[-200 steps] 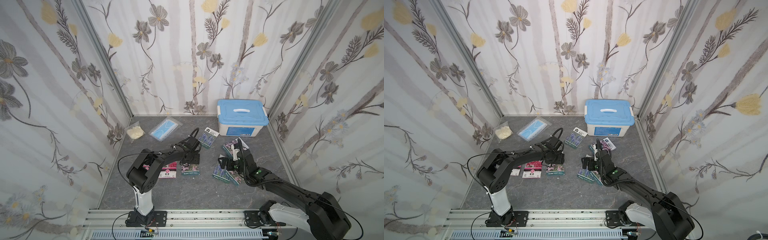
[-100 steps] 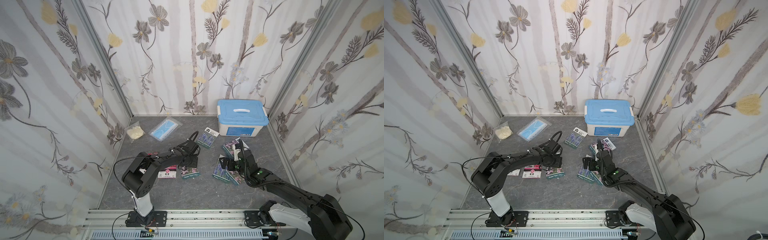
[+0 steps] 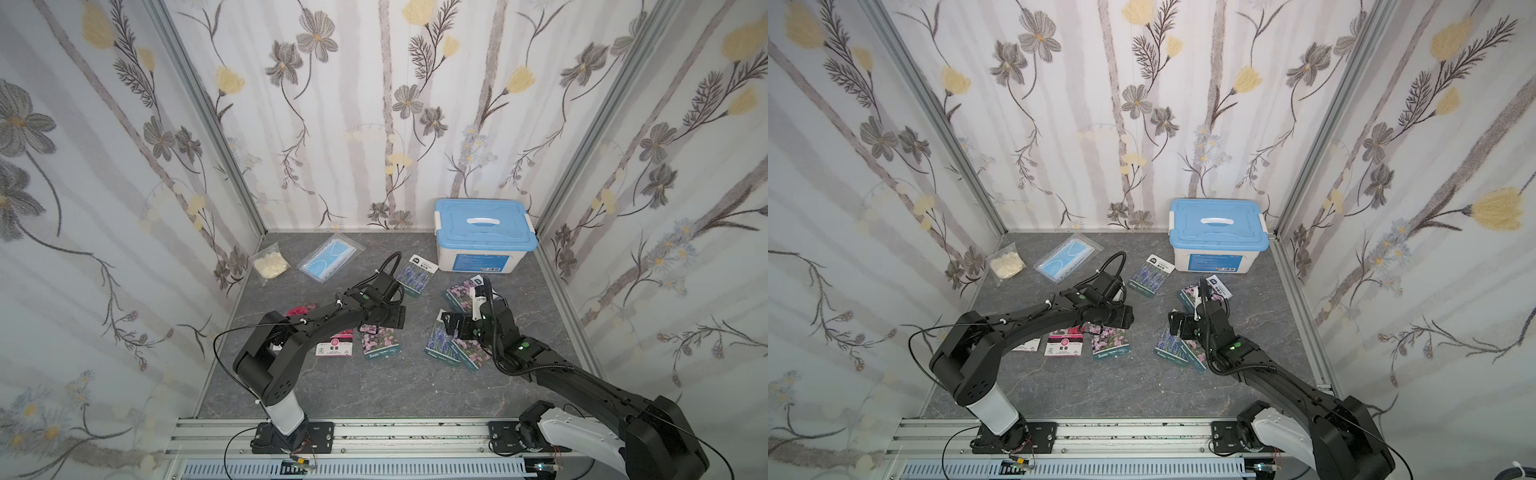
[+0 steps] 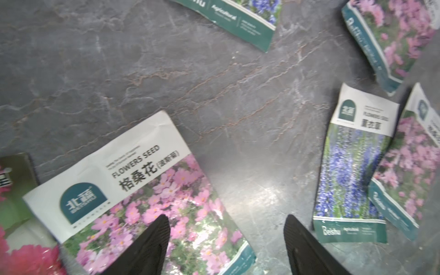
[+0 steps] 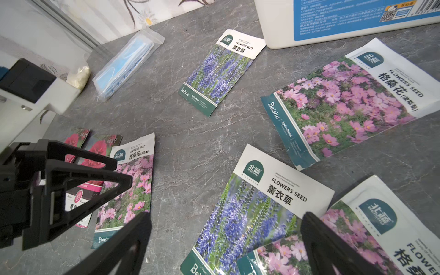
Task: Arrange the seed packets in a row
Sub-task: Adjust the seed packet at the center of the board.
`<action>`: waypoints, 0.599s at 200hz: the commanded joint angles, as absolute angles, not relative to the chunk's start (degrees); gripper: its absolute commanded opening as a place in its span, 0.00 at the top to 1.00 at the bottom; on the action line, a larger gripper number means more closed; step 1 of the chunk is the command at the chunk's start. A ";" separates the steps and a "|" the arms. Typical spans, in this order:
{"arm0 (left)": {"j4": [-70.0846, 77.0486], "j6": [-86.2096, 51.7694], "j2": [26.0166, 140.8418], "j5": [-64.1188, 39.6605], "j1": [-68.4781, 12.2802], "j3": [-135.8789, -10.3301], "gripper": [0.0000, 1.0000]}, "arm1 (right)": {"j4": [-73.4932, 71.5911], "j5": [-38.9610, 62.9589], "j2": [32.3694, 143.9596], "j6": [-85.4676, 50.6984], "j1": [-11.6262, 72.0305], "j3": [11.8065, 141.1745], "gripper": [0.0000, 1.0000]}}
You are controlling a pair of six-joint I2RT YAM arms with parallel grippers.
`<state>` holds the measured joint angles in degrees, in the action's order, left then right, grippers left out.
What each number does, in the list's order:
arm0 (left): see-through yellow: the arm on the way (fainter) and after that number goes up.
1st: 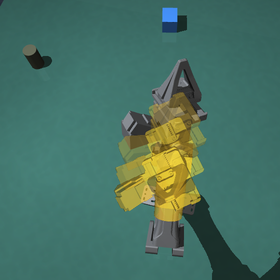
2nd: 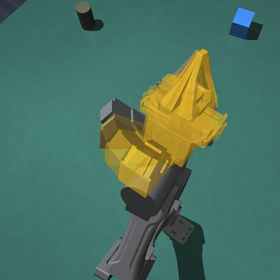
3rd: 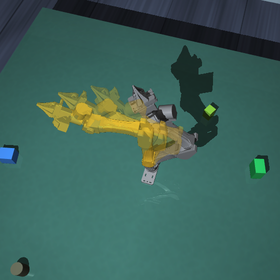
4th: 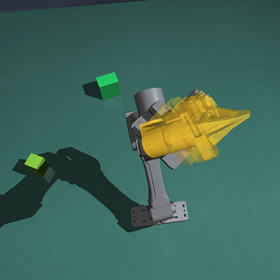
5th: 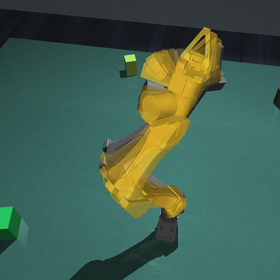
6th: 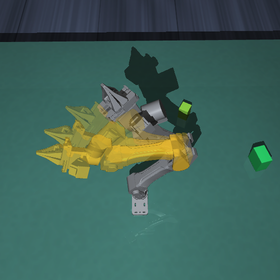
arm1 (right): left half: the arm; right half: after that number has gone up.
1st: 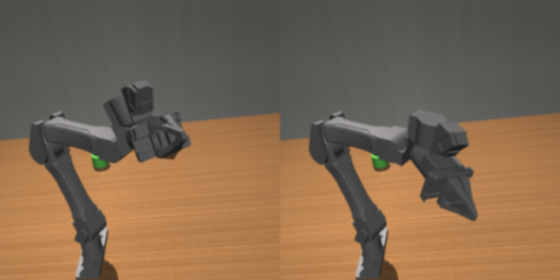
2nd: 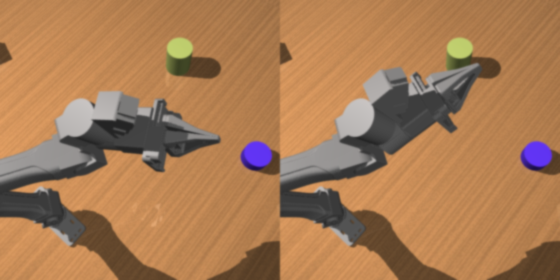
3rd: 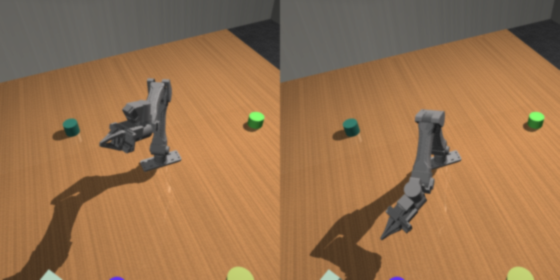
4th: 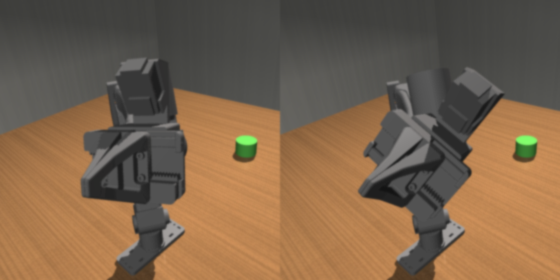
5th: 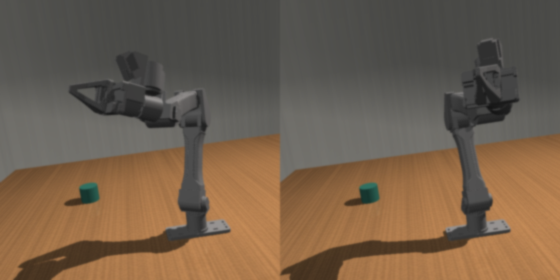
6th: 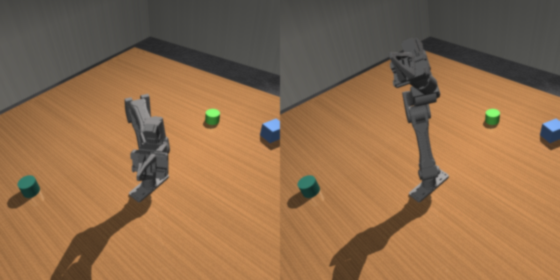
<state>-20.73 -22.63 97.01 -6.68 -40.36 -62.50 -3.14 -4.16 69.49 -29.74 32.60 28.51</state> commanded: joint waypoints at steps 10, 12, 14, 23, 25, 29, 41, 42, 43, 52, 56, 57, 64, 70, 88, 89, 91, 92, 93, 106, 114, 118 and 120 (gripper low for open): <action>-17.21 -25.41 97.89 -12.31 -41.69 -61.62 0.22 | -1.96 -2.90 67.06 -29.53 30.59 28.32 0.00; -16.96 -25.58 98.06 -12.41 -41.78 -61.48 0.22 | -1.94 -2.83 66.89 -29.53 30.41 28.31 0.00; -16.68 -25.75 98.15 -12.53 -42.00 -61.38 0.22 | -1.80 -2.77 66.67 -29.53 30.28 28.24 0.00; -15.29 -26.54 98.77 -13.03 -42.71 -60.70 0.22 | -1.44 -2.43 65.84 -29.48 29.61 28.16 0.00; -15.07 -26.67 98.94 -13.19 -42.89 -60.50 0.22 | -1.35 -2.39 65.66 -29.47 29.46 28.13 0.00; -14.66 -26.99 99.19 -13.33 -43.21 -60.31 0.22 | -1.19 -2.27 65.37 -29.45 29.09 28.10 0.00; -13.12 -27.90 99.89 -13.43 -44.30 -59.66 0.22 | -0.96 -1.94 64.63 -29.25 28.35 27.87 0.00; -12.98 -27.97 100.00 -13.48 -44.43 -59.62 0.22 | -0.87 -1.94 64.57 -29.26 28.28 27.87 0.00; -12.90 -28.05 100.05 -13.55 -44.50 -59.61 0.22 | -0.83 -1.89 64.54 -29.22 28.20 27.82 0.00; -11.83 -28.74 100.62 -13.86 -45.21 -59.27 0.22 | -0.53 -1.69 64.26 -29.08 27.77 27.74 0.00; -11.42 -29.00 100.90 -13.88 -45.42 -59.16 0.22 | -0.32 -1.67 64.25 -28.96 27.60 27.70 0.00; -11.25 -29.05 100.90 -13.89 -45.52 -59.16 0.22 | -0.29 -1.67 64.25 -28.94 27.55 27.74 0.00; -10.77 -29.39 101.24 -14.05 -46.00 -58.97 0.22 | -0.17 -1.58 64.25 -28.77 27.33 27.57 0.00; -10.45 -29.52 101.64 -14.10 -46.29 -58.89 0.22 | 0.00 -1.66 64.20 -28.81 27.24 27.46 0.00; -10.33 -29.79 102.31 -14.02 -47.08 -58.80 0.22 | 0.15 -1.52 64.01 -28.81 26.91 26.99 0.00; -10.35 -29.79 102.35 -14.00 -47.09 -58.80 0.22 | 0.16 -1.55 64.00 -28.82 26.90 26.99 0.00; -10.37 -29.77 102.32 -13.98 -47.11 -58.71 0.22 | 0.15 -1.51 63.99 -28.83 26.92 26.98 0.00; -10.32 -29.78 102.31 -13.98 -47.15 -58.71 0.22 | 0.16 -1.55 63.94 -28.83 26.91 26.94 0.00; -10.35 -29.79 102.31 -13.93 -47.17 -58.71 0.22 | 0.17 -1.52 63.96 -28.78 26.90 26.87 0.00; -10.35 -29.83 102.34 -13.88 -47.18 -58.15 0.23 | 0.34 -1.51 63.73 -28.83 26.81 26.72 0.00; -10.27 -29.92 102.35 -13.86 -47.11 -57.63 0.23 | 0.57 -1.63 63.72 -28.81 26.80 26.69 0.00; -10.32 -29.93 102.32 -13.87 -47.13 -57.53 0.23 | 0.68 -1.66 63.72 -28.83 26.69 26.63 0.00; -10.38 -29.96 102.31 -13.88 -47.16 -57.40 0.23 | 0.74 -1.67 63.72 -28.78 26.64 26.68 0.00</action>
